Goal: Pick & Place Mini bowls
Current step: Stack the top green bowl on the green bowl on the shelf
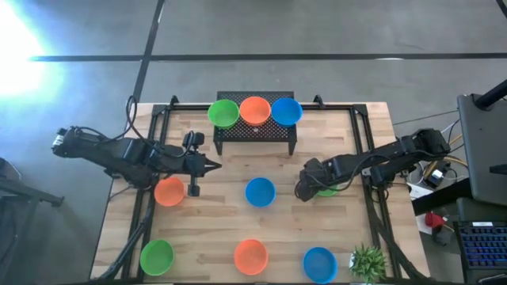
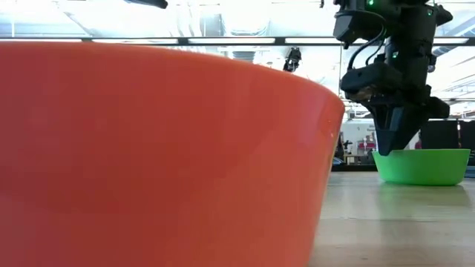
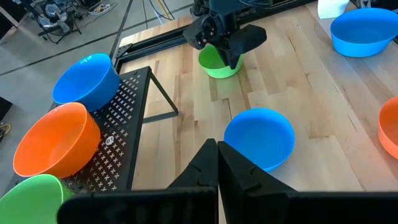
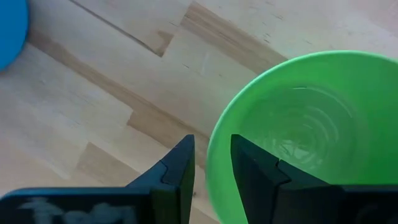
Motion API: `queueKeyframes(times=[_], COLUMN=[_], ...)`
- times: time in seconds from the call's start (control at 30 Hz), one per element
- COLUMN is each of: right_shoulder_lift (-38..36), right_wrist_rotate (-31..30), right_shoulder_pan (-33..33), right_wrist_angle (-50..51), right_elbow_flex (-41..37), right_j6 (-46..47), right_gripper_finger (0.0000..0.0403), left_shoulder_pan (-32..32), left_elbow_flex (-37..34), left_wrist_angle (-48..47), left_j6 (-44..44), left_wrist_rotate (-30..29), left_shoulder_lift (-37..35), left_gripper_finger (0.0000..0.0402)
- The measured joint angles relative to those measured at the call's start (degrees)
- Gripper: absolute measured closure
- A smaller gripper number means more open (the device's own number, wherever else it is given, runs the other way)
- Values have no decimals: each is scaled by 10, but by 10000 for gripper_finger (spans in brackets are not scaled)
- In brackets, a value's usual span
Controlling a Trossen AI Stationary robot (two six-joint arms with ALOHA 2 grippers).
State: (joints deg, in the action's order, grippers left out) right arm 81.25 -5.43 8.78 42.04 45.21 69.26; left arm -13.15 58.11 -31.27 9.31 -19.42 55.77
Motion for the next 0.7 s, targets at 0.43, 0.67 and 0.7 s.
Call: queueKeyframes(times=[0.43,0.67,0.7], right_shoulder_lift=[0,10,12], right_wrist_rotate=[-10,-22,-25], right_shoulder_pan=[0,1,1], right_wrist_angle=[-9,-10,-10], right_elbow_flex=[-15,-17,-16], right_j6=[2,-20,-24], right_gripper_finger=[331,368,378], left_shoulder_pan=[0,0,0], left_elbow_flex=[-1,-1,-1], left_wrist_angle=[0,0,0], left_j6=[0,0,-1], left_wrist_rotate=[0,0,0], left_shoulder_lift=[0,0,0], left_gripper_finger=[401,401,401])
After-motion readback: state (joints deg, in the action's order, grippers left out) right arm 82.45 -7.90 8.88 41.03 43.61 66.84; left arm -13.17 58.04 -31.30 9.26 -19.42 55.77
